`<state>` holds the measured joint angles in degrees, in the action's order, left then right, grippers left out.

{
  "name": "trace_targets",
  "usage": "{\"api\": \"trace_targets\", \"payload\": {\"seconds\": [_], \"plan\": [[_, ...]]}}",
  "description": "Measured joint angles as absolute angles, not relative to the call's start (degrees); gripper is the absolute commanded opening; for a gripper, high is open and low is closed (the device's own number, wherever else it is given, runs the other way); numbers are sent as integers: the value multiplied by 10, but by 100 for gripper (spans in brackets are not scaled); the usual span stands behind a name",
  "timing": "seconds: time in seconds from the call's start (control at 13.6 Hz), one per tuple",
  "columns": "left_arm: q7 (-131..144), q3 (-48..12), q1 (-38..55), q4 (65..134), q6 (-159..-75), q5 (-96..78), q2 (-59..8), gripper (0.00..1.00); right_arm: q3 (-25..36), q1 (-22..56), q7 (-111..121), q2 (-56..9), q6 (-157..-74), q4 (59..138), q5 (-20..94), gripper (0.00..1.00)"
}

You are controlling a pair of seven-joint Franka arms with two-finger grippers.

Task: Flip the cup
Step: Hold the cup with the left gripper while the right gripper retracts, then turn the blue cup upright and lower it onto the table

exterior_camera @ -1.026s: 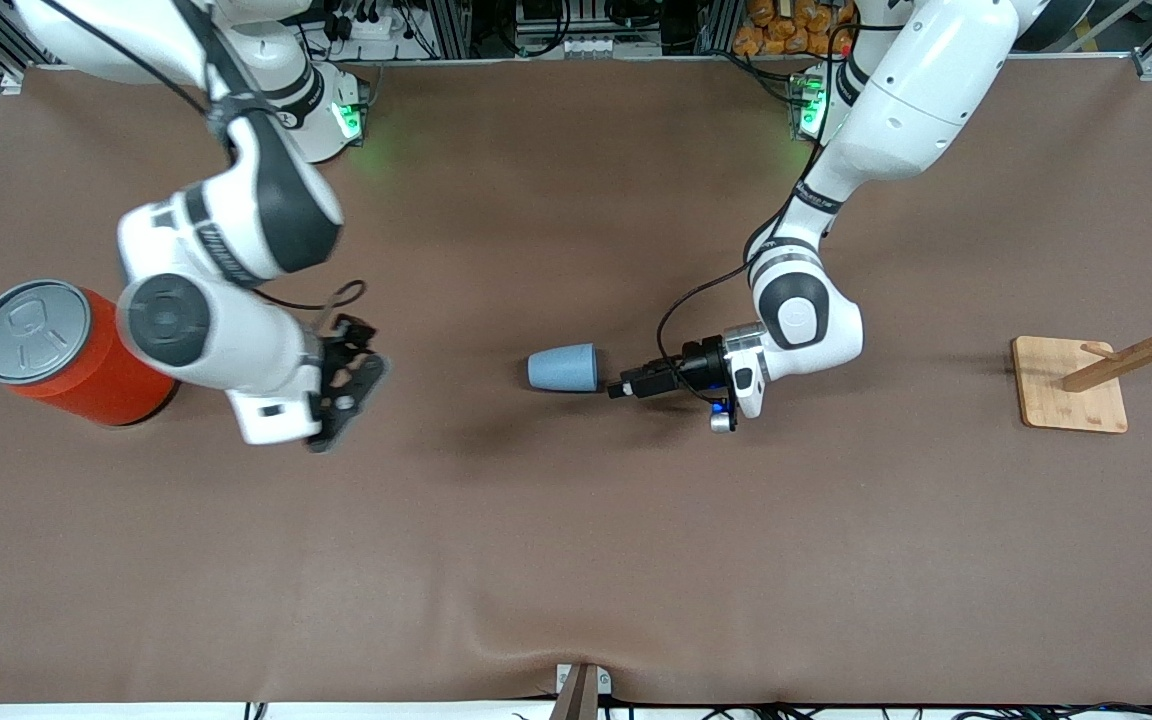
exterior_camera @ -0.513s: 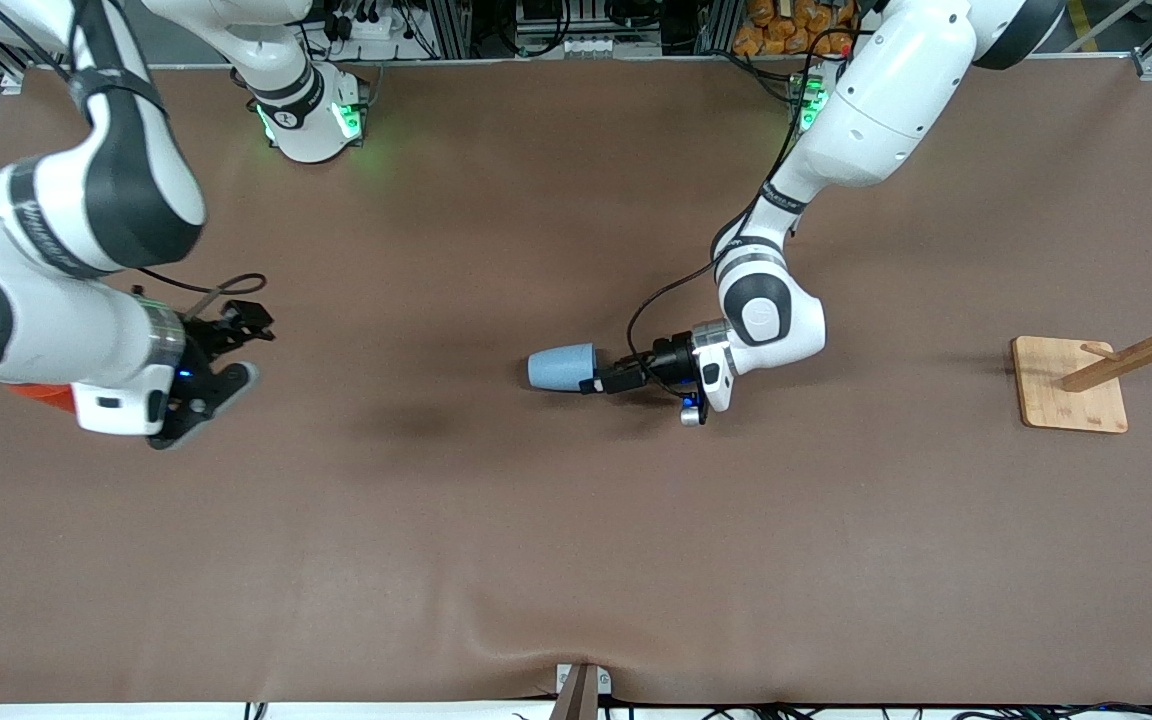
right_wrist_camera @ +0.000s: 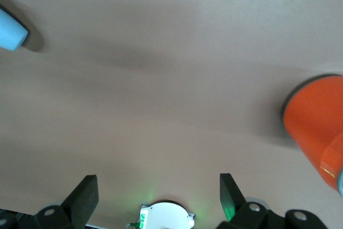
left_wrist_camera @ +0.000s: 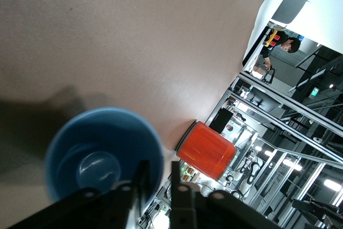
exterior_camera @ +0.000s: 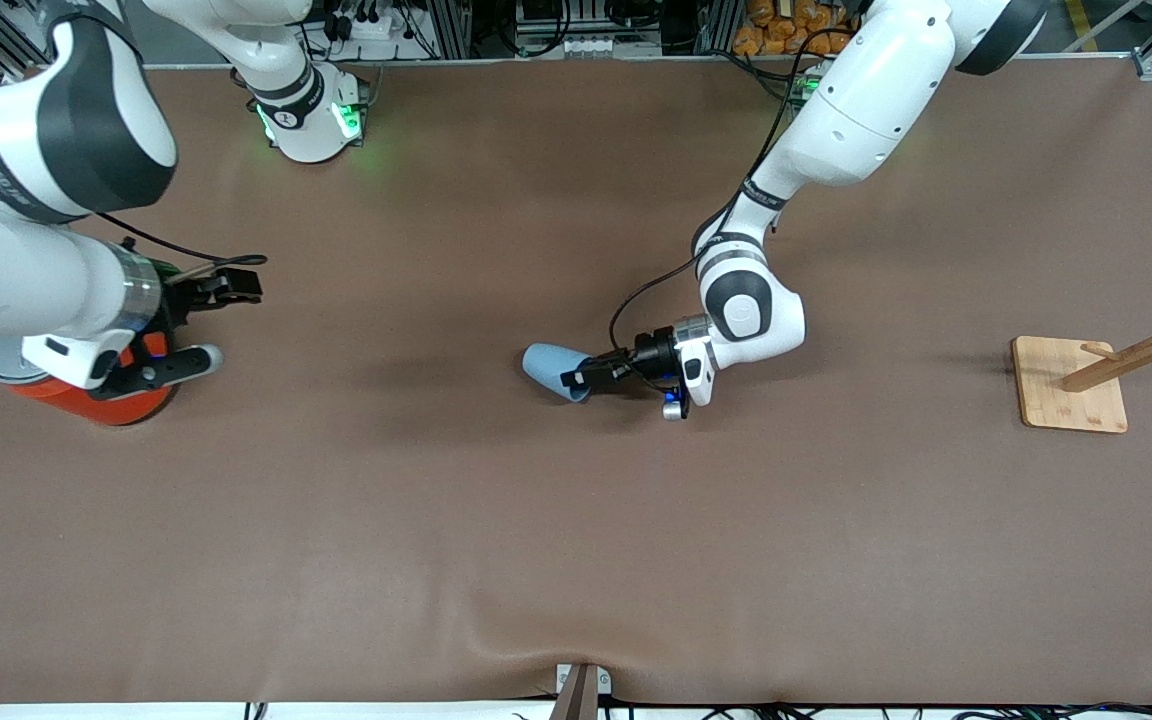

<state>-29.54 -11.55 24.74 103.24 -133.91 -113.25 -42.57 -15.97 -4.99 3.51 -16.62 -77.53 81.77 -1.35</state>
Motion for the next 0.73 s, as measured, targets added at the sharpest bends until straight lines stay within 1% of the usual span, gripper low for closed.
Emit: {"api": "trace_targets", "payload": {"seconds": [0.29, 0.44, 0.73], "plan": [[-296, -111, 247, 1028, -1342, -1136, -427, 0, -150, -77, 36, -158, -788, 817, -13, 100], [-296, -111, 247, 1023, -1347, -1136, -427, 0, -130, -76, 36, -134, -804, 817, -4, 100], [-296, -107, 233, 1006, -1361, -1136, -418, 0, -72, -51, 36, -73, -803, 827, 20, 100]]}}
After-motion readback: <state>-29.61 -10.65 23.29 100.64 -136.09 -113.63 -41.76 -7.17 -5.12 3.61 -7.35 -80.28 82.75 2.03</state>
